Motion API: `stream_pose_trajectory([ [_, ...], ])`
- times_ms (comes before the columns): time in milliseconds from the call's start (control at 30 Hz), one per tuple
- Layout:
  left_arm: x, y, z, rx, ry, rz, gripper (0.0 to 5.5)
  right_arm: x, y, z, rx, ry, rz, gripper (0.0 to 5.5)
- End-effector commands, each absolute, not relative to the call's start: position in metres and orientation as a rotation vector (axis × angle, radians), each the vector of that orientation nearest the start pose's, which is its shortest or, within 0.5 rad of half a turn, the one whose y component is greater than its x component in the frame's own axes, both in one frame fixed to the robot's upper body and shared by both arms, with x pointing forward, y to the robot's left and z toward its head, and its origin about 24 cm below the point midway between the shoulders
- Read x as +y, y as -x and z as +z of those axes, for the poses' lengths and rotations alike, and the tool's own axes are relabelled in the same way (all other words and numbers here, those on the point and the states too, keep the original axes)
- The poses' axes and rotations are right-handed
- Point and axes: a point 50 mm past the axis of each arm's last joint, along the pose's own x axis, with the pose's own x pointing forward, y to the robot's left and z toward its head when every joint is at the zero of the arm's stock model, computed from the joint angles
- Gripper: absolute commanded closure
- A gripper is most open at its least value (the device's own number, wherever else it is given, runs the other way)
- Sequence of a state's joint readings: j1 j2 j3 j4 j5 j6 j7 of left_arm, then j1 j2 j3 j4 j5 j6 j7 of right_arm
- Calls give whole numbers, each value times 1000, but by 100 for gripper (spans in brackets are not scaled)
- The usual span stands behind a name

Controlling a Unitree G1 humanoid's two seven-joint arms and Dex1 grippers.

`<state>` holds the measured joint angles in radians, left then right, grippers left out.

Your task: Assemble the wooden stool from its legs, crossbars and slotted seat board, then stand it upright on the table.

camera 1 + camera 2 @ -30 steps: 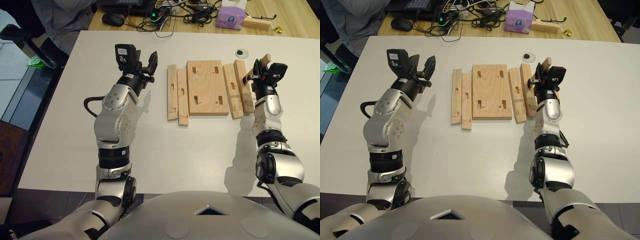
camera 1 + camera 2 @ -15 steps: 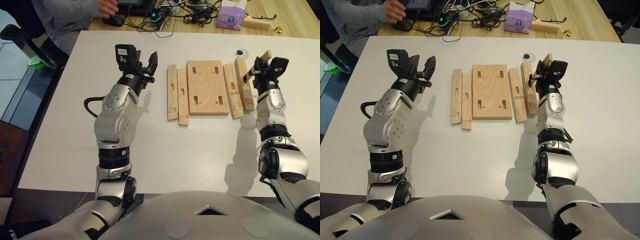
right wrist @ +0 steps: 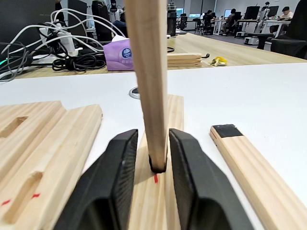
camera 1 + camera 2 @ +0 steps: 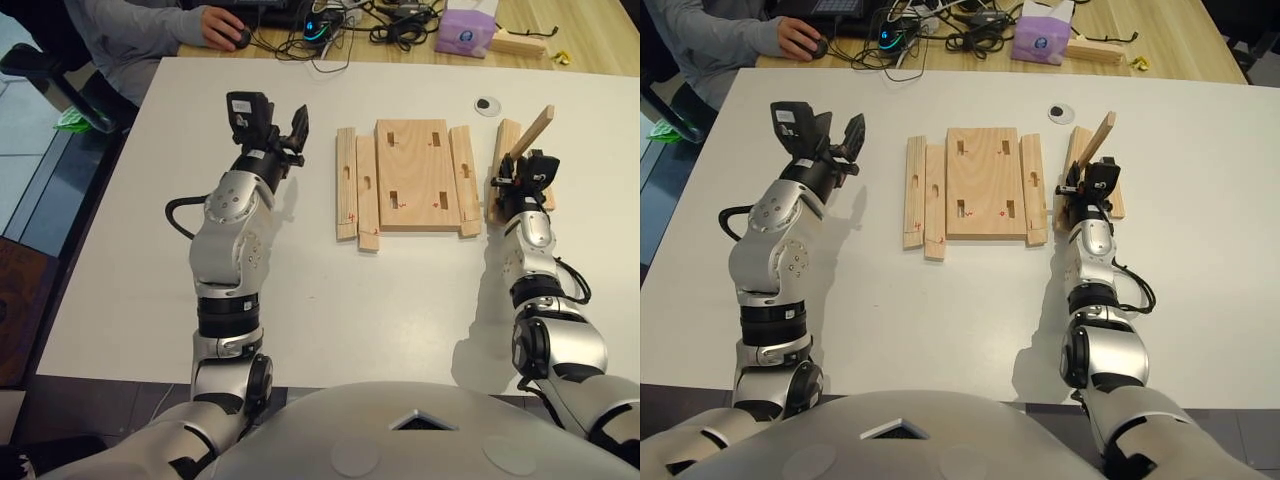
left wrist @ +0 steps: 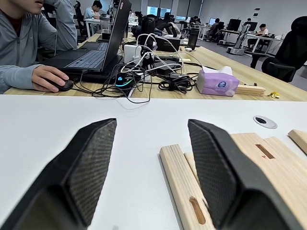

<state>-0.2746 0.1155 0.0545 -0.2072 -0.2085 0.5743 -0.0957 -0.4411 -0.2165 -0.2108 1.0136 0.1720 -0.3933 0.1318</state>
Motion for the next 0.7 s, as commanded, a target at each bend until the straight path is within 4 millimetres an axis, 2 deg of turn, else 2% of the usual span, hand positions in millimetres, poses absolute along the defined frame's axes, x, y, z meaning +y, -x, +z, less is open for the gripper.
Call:
stream_pose_trajectory([
  [33,150,-295,109,103,71,-180,275,-233,-273,-49,303,-79,-168,359],
  [233,149,-295,107,108,72,-181,275,-234,-282,-27,148,-78,-174,261],
  [333,149,-295,105,115,72,-180,275,-235,-290,2,-14,-62,-177,257],
  [533,150,-294,102,121,75,-171,275,-231,-312,110,-350,-1,-131,257],
  [633,150,-294,100,122,79,-167,275,-221,-326,187,-490,49,-73,257],
  [700,149,-294,99,122,80,-164,275,-218,-334,226,-548,71,-74,257],
])
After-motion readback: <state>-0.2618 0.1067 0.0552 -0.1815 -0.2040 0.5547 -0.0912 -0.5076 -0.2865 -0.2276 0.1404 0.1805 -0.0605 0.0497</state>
